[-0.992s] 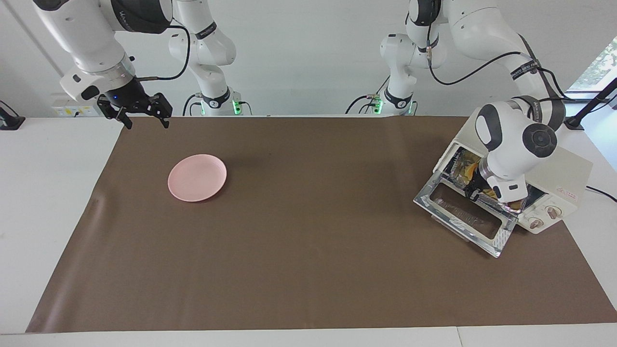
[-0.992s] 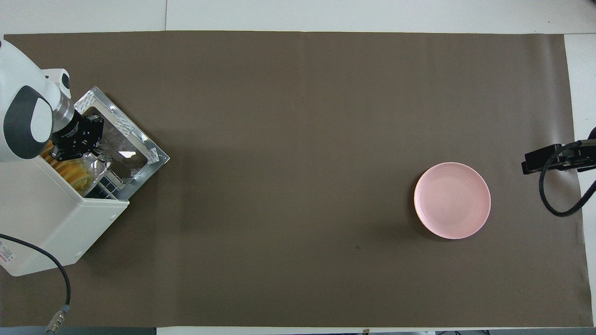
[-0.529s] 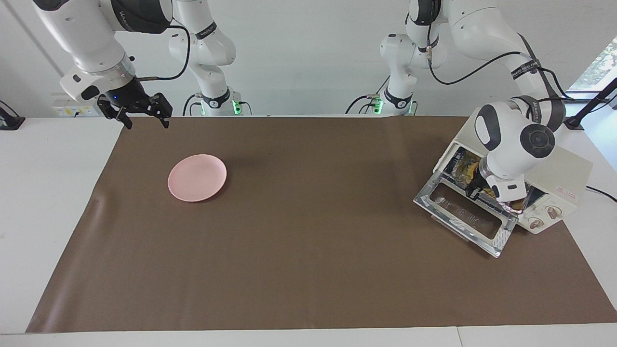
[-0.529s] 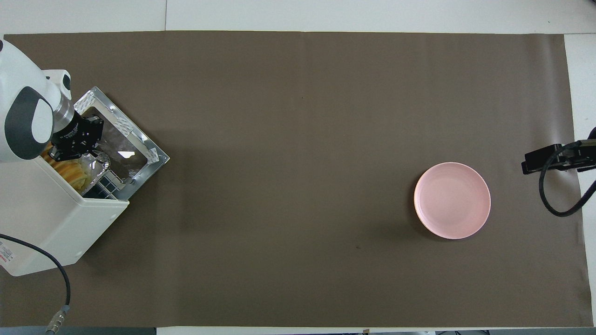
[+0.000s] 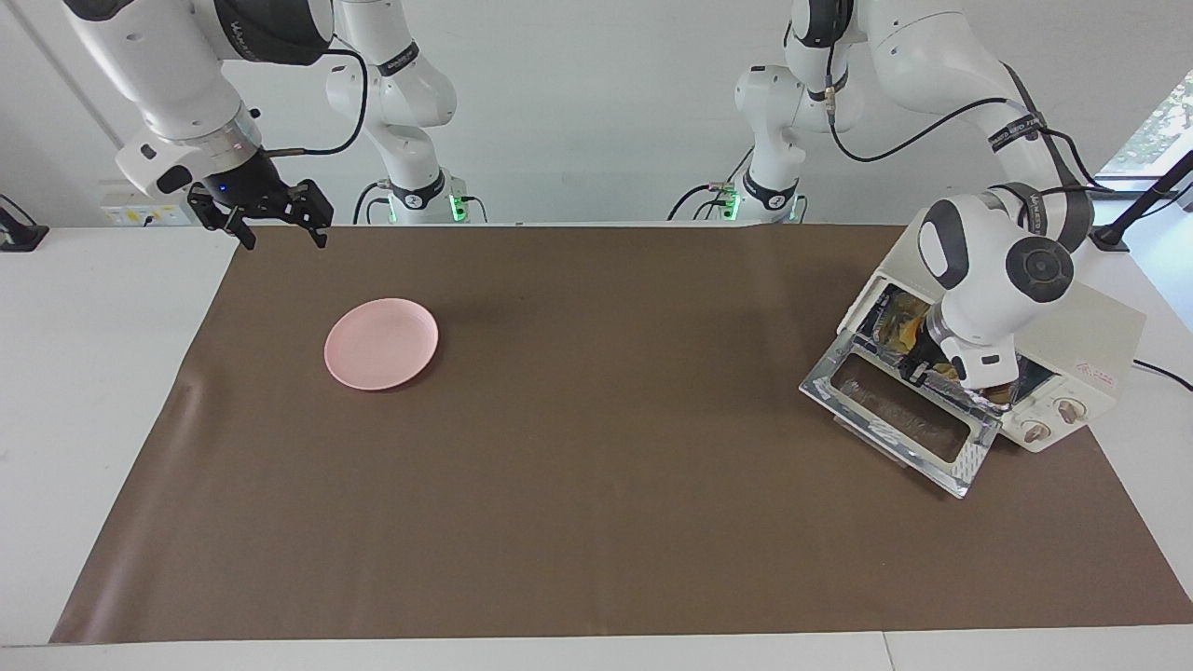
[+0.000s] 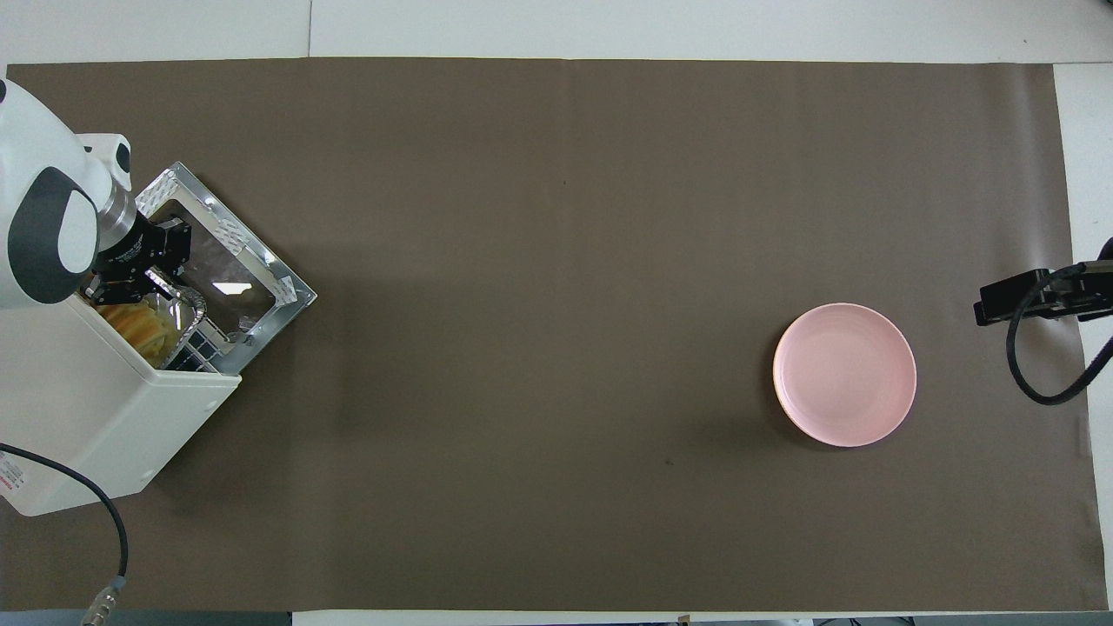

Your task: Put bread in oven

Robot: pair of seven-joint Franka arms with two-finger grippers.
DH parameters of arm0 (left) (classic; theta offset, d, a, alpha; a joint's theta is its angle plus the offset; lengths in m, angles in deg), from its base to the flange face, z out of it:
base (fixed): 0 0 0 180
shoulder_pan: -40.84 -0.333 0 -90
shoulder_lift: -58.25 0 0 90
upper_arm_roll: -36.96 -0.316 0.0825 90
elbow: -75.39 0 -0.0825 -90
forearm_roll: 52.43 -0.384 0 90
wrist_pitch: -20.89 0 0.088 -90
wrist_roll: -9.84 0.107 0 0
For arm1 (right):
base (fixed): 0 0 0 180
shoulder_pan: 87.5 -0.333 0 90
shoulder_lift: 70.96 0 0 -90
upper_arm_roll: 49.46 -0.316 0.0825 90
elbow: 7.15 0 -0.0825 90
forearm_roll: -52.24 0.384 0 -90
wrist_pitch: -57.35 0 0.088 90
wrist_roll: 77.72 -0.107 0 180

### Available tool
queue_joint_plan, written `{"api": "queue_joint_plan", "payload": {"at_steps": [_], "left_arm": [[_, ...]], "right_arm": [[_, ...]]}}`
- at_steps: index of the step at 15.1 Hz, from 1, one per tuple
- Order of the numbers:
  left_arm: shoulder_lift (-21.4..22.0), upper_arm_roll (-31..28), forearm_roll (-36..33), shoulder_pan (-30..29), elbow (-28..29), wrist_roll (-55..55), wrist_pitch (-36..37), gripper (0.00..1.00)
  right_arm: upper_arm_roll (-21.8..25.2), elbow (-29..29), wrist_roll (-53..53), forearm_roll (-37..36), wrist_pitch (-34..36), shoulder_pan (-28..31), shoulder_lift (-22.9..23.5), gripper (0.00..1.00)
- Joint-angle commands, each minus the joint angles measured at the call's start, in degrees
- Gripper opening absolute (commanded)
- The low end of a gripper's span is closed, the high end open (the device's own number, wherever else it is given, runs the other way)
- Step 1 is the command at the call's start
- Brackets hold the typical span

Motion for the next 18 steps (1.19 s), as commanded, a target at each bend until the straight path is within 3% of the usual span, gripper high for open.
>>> {"api": "queue_joint_plan", "payload": {"at_steps": [1,9,18], "left_arm": [[2.08,-0.04,-2.86,0.83,2.20,0.33,-1.31,1.00],[0.68,0.14,-4.62,1.71,-2.46,2.18,-0.70,1.00],[-2.40,0.31,-4.01,2.94,-14.41,4.63,7.92,1.00]], "right_arm": [[-0.48,1.11,1.52,-0.47,0.64,0.73,-1.32,1.00],[-0.48,1.11,1.52,-0.56,0.64,0.73,-1.32,1.00],[-0.48,1.11,1.52,-0.56,0.64,0.73,-1.32,1.00]]}}
